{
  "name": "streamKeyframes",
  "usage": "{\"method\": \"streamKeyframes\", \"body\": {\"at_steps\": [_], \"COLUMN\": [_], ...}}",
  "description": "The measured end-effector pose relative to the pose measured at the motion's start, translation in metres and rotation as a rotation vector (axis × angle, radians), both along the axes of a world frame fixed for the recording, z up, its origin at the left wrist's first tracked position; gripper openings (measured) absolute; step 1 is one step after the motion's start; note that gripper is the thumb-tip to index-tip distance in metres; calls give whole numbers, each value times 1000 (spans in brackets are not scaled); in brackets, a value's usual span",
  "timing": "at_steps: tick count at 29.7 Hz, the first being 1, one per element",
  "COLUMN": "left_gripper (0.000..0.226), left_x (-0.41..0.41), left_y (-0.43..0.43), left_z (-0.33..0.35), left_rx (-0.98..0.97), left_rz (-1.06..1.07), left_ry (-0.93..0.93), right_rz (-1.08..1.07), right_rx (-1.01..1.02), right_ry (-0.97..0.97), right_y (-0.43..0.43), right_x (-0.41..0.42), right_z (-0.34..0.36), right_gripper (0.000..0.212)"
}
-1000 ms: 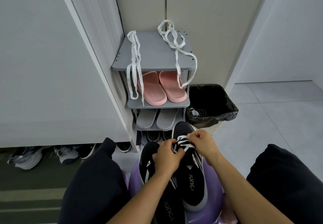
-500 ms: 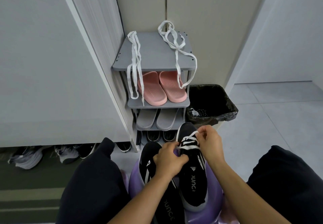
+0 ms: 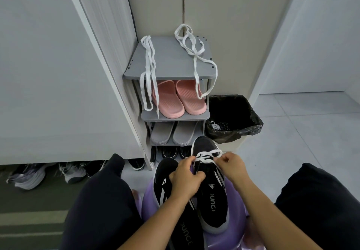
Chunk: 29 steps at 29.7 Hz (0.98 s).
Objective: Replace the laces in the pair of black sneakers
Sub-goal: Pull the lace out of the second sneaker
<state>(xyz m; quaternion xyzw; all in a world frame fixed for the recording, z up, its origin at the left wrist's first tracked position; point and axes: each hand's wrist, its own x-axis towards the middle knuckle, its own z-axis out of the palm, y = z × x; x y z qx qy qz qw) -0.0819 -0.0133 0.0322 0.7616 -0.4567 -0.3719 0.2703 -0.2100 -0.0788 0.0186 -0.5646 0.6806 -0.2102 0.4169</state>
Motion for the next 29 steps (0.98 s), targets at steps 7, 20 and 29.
{"method": "streamKeyframes", "body": {"at_steps": [7,20,29], "left_gripper": [55,52,39], "left_x": [-1,-3,-4], "left_y": [3,6,6], "left_z": [6,8,6], "left_rx": [-35,-71,-14], "left_rz": [4,-56,-133], "left_ry": [17,-71,-257], "right_rz": [-258,-242,-383], "right_rx": [-168,-17,-187], "right_ry": [-187,-208,-270], "right_y": [-15,-13,-21], "right_x": [-12,-15,-19], "right_z": [11,10,19], "right_gripper": [20,21,30]}}
